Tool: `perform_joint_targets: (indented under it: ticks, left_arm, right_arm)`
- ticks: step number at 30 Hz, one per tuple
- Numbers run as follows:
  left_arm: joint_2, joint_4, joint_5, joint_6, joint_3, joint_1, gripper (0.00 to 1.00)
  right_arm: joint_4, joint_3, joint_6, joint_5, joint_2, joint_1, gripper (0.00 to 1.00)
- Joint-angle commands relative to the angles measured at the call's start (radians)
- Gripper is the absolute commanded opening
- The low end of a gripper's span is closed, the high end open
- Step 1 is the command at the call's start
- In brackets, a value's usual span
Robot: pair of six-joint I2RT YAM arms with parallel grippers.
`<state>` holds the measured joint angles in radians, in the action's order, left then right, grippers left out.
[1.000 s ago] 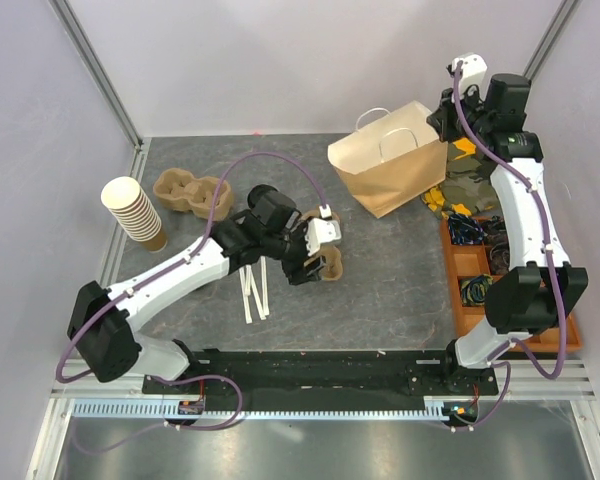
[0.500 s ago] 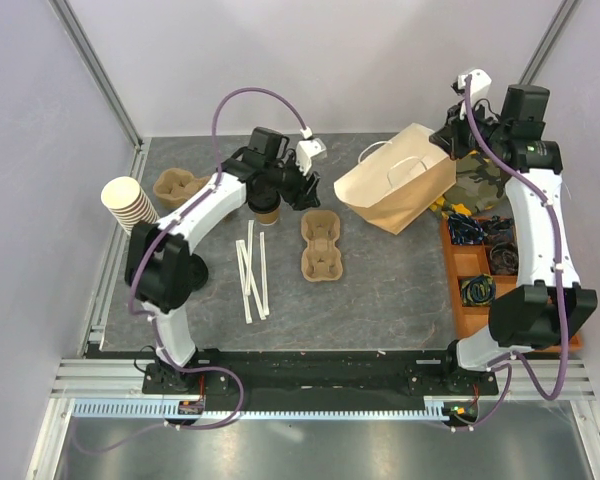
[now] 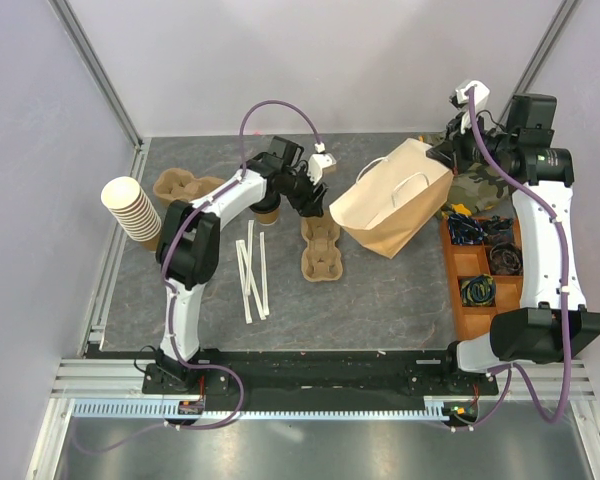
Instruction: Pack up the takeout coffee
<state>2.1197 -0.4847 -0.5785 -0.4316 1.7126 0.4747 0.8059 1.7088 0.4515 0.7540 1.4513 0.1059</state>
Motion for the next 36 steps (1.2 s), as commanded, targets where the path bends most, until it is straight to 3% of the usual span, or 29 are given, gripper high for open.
perform_joint_targets:
  ticks: [1, 8, 14, 21, 32, 36]
  left_arm:
    - [0.048, -0.015, -0.017, -0.073, 0.068, 0.01, 0.6]
    - [0.1, -0.072, -0.037, -0.153, 0.097, 0.019, 0.48]
    - [0.123, -0.104, -0.055, -0.168, 0.105, 0.022, 0.44]
    - [0.118, -0.101, -0.044, -0.148, 0.117, 0.022, 0.53]
    - [0.149, -0.138, -0.103, -0.17, 0.128, 0.031, 0.43]
    - [0.154, -0.147, -0.107, -0.168, 0.143, 0.031, 0.31]
  right_arm:
    - [0.048, 0.0, 0.041, 0.065, -0.037, -0.002, 0.0]
    - [0.114, 0.012, 0.072, 0.096, -0.032, -0.002, 0.0]
    - [0.162, 0.018, 0.098, 0.111, -0.025, -0.002, 0.0]
    - [0.179, 0.025, 0.108, 0.12, -0.023, -0.002, 0.0]
    - [0.205, 0.034, 0.13, 0.14, -0.009, -0.002, 0.0]
    - [0.214, 0.037, 0.131, 0.156, -0.003, -0.003, 0.0]
